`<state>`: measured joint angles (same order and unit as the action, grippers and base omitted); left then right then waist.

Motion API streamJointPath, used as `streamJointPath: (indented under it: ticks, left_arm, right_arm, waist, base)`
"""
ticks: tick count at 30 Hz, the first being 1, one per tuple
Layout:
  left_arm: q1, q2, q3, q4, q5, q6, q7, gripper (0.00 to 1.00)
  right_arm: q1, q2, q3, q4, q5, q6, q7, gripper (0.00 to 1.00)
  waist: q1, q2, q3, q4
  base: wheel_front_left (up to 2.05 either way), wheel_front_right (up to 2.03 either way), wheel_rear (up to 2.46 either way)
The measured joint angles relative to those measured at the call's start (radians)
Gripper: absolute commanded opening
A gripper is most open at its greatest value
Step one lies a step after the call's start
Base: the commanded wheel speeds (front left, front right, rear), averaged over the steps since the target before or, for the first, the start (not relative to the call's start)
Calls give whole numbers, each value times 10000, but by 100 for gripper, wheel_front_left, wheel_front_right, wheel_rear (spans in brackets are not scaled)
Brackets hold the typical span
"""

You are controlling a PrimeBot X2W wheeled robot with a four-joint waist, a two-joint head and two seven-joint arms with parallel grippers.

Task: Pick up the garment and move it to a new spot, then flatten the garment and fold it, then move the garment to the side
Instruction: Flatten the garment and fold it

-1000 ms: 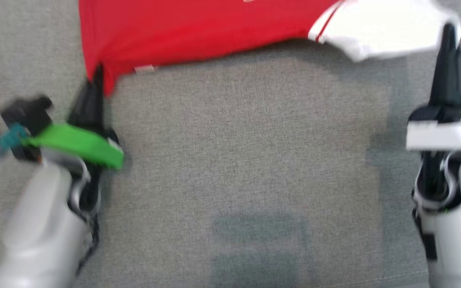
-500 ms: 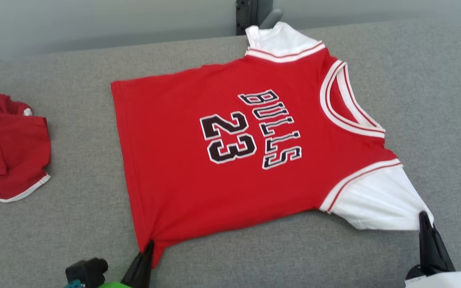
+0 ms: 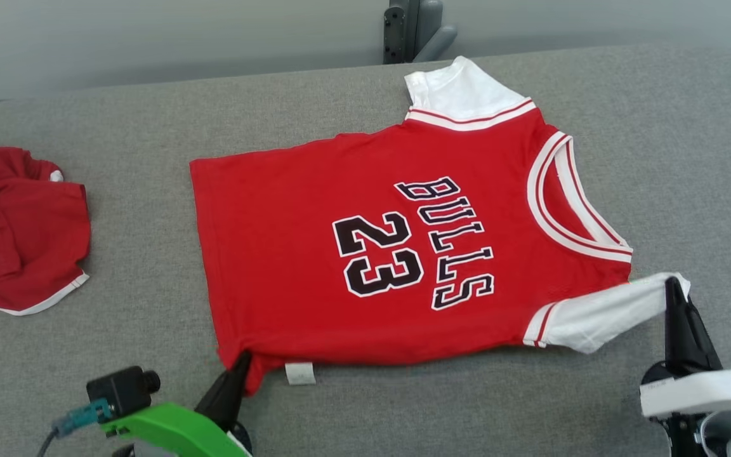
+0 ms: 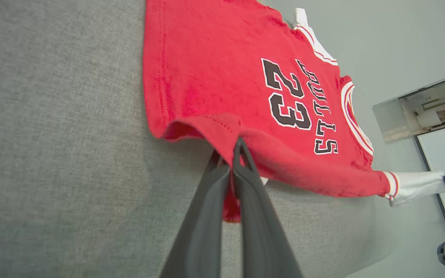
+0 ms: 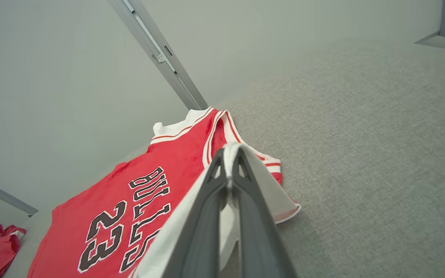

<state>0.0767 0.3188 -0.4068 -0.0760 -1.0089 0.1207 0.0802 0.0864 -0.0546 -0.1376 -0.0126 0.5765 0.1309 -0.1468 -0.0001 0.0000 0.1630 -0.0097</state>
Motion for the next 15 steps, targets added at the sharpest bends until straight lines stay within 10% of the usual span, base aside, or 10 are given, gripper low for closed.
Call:
streamJointPath:
  ticks: [15]
  left_arm:
    - [-2848, 332, 142, 1139, -500, 263, 2048, 0]
  right_arm:
    - [-3648, -867, 832, 2174, -750, -2, 930, 0]
  waist:
    - [0, 0, 1021, 243]
  base:
    - [0, 0, 0]
